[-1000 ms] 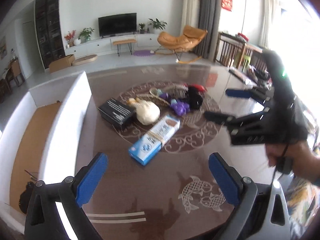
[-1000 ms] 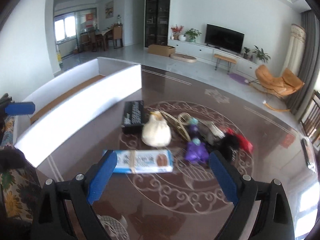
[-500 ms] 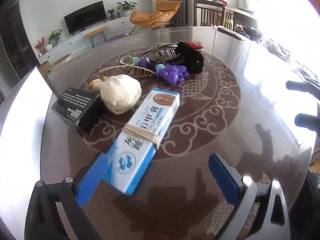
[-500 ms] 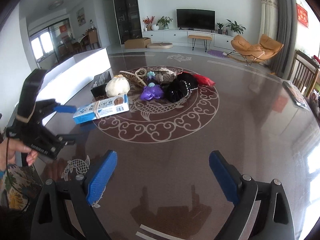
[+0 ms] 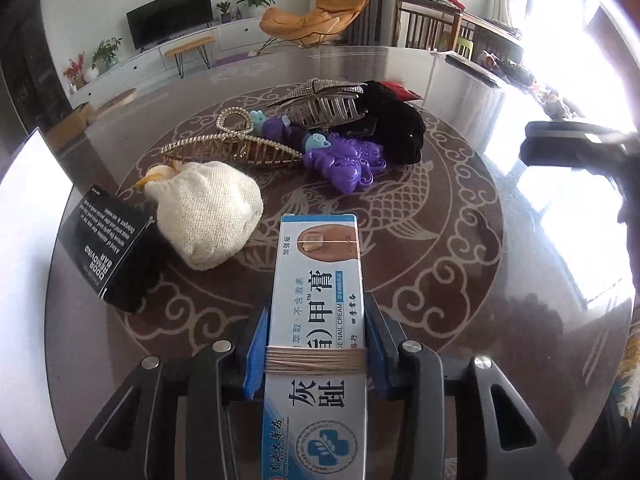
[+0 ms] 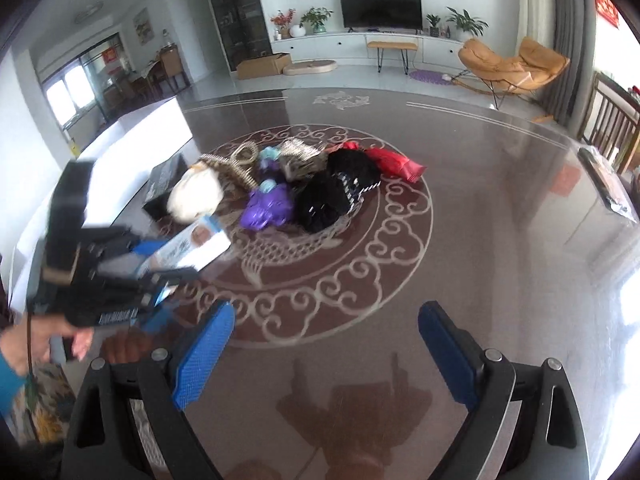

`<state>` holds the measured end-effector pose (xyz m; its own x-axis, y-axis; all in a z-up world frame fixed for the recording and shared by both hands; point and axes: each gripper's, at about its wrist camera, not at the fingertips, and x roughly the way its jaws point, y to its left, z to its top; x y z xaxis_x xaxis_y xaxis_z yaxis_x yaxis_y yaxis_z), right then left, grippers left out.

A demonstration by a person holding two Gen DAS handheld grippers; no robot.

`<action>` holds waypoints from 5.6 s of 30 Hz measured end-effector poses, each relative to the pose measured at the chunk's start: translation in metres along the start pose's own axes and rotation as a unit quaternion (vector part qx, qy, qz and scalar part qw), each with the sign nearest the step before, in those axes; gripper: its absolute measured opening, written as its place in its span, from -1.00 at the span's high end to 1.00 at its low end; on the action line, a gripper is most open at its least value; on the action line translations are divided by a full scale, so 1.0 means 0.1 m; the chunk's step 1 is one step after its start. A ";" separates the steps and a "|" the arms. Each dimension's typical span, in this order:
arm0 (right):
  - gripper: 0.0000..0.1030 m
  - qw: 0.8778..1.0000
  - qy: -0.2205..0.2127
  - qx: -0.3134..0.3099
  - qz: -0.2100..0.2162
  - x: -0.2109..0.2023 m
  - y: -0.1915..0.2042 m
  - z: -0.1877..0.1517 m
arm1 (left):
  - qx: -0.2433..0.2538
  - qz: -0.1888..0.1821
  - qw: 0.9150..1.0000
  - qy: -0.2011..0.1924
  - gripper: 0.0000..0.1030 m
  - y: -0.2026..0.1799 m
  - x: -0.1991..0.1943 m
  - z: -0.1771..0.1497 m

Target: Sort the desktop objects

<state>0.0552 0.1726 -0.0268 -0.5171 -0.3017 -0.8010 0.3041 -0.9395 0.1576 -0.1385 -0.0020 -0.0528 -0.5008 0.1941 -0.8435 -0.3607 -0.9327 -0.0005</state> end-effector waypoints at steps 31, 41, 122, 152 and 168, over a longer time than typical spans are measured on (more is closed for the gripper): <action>0.22 0.978 -0.053 -0.129 0.153 -0.53 2.26 1.17 | -0.270 0.080 0.952 -0.119 0.19 2.72 -2.76 -1.14; 0.19 0.941 0.010 -0.228 0.249 0.22 4.31 0.90 | -0.307 0.139 0.941 -0.010 0.12 3.24 -2.25 -1.55; -1.00 0.997 0.013 -0.041 -0.069 0.45 0.98 -0.95 | -0.114 0.073 0.991 -0.023 -1.00 0.79 -0.01 -0.05; -1.00 0.997 0.012 -0.042 -0.069 0.44 0.97 -0.96 | -0.114 0.074 0.991 -0.023 -1.00 0.79 -0.02 -0.03; -1.00 0.997 0.011 -0.041 -0.067 0.44 0.97 -0.97 | -0.114 0.074 0.991 -0.023 -1.00 0.78 -0.01 -0.04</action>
<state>0.1393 0.0838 -0.1025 -0.5394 -0.1691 -0.8249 0.2973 -0.9548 0.0013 -0.1628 -0.0765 -0.0540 -0.5719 0.0598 -0.8181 -0.0972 -0.9953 -0.0048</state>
